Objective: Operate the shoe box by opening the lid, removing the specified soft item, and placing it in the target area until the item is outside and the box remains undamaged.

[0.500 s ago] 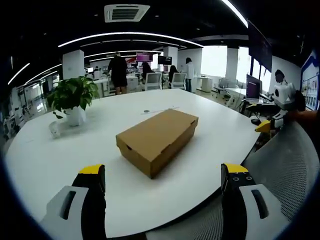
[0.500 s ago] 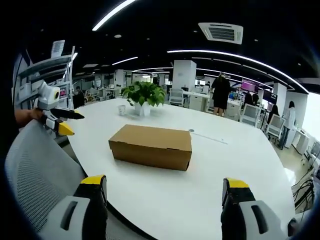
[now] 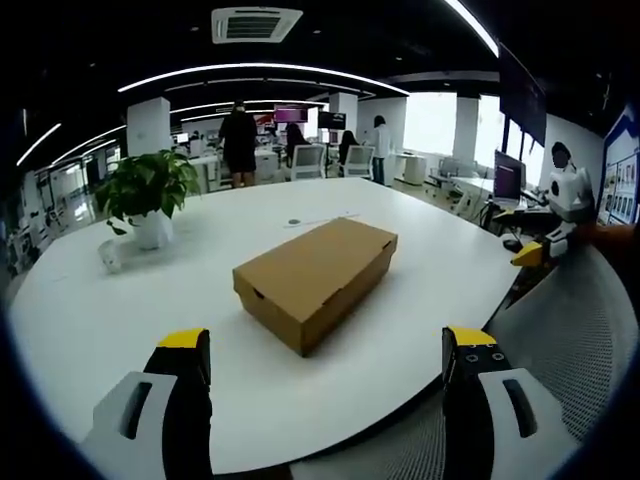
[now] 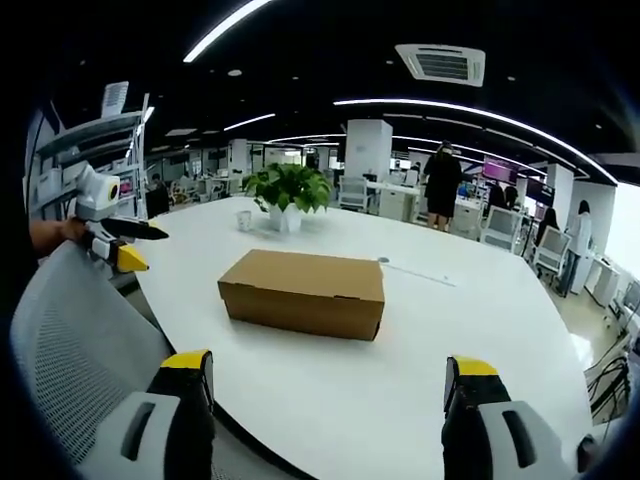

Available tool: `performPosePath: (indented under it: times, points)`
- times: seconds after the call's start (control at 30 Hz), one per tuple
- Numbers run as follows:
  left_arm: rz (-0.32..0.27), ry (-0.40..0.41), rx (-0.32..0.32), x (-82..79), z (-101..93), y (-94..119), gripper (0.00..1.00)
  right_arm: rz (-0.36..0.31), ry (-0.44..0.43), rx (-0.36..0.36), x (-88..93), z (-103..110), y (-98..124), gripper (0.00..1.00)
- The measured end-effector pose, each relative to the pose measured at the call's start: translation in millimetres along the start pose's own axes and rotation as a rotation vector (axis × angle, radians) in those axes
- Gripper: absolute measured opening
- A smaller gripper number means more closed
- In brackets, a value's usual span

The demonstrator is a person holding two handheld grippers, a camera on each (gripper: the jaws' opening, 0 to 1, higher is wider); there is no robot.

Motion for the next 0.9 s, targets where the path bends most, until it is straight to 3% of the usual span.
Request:
performPosePath:
  times: [0.9]
  points:
    - [-0.049,0.075,0.013,-12.6,5.5,0,1.0,0.012,-0.027,-0.034,-1.8,0,2,0.96]
Point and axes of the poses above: the point that each gripper's makers call its tool centre point, and the gripper's own axes: y roughly backward along the fingers, z roughly to its left, x roughly out of its underside, the point moved 4 cm from there along y, roughly backward along the fingers, and after that the axes turned 3 degrees about -x, right-handed, at the moved point
